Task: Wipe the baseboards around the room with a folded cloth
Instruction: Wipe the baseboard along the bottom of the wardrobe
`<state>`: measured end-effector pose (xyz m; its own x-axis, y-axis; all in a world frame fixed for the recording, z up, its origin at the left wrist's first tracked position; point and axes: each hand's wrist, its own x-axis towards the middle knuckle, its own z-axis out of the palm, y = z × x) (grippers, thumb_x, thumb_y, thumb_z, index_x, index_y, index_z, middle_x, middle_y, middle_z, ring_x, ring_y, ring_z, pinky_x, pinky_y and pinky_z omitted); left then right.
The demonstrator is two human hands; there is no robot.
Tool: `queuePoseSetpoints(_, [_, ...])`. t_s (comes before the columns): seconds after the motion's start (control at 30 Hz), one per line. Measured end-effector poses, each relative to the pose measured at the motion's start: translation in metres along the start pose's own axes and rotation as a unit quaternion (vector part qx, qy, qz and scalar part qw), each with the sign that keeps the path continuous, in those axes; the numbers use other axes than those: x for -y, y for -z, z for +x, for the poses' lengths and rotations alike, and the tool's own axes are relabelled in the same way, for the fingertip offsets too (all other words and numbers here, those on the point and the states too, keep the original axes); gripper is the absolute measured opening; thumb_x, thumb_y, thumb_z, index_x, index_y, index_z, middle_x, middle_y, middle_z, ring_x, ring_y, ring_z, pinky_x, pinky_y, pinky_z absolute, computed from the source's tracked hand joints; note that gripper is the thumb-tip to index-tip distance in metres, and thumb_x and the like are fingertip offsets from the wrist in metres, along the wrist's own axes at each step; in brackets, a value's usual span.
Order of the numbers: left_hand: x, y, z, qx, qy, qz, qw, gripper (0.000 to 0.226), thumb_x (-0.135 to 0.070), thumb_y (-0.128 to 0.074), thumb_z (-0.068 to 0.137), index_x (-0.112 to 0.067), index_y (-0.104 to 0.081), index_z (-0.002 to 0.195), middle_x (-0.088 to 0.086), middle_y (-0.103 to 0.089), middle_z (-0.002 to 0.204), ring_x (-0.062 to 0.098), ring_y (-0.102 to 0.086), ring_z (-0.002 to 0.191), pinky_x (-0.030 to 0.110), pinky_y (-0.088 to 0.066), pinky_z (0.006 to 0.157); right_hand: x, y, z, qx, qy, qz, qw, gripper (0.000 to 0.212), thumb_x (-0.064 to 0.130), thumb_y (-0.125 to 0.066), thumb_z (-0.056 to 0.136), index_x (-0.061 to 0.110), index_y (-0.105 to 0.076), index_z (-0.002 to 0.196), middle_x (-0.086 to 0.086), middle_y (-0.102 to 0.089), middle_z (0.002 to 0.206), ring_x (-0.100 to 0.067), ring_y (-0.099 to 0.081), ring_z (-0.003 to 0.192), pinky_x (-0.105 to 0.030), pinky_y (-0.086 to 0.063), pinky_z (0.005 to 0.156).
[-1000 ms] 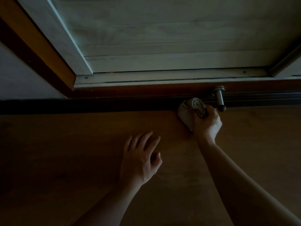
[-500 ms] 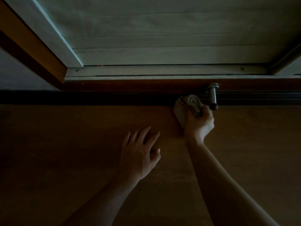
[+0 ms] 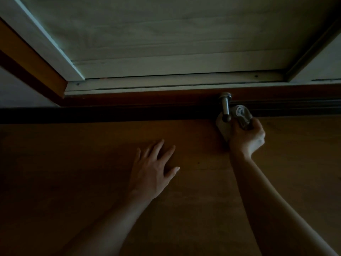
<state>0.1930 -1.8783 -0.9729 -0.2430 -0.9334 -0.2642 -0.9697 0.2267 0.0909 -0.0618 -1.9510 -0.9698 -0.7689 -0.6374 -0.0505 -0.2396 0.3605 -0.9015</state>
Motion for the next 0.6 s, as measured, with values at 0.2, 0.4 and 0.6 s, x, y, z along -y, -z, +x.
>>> queuePoseSetpoints(0.2, [-0.006, -0.004, -0.003, -0.005, 0.015, 0.003, 1.0, 0.077, -0.08, 0.0, 0.085, -0.048, 0.007, 0.154, -0.008, 0.016, 0.167, 0.019, 0.011, 0.154, 0.049, 0.004, 0.123, 0.001, 0.001, 0.003, 0.043, 0.038, -0.017, 0.998, 0.014, 0.028, -0.071, 0.085, 0.023, -0.065, 0.096, 0.009, -0.062, 0.095, -0.002, -0.057, 0.083, -0.005, -0.038, 0.068])
queuePoseSetpoints(0.4, [-0.01, -0.01, -0.003, -0.023, 0.029, -0.01, 0.999, 0.071, -0.08, 0.006, 0.085, -0.051, 0.014, 0.149, -0.009, 0.017, 0.167, 0.016, 0.016, 0.153, 0.049, 0.006, 0.124, -0.002, 0.014, 0.018, 0.035, 0.038, -0.044, 0.998, 0.015, 0.026, -0.069, 0.087, 0.019, -0.068, 0.101, 0.007, -0.063, 0.097, -0.004, -0.056, 0.084, -0.002, -0.036, 0.064])
queuePoseSetpoints(0.6, [-0.008, -0.017, -0.002, -0.037, 0.025, -0.009, 0.999, 0.073, -0.08, 0.008, 0.087, -0.051, 0.005, 0.153, -0.008, 0.005, 0.168, 0.017, 0.008, 0.154, 0.05, 0.001, 0.124, 0.003, 0.011, 0.014, 0.009, 0.012, -0.037, 0.999, 0.025, 0.024, -0.069, 0.088, 0.014, -0.067, 0.111, 0.005, -0.061, 0.105, -0.007, -0.057, 0.094, -0.023, -0.049, 0.088])
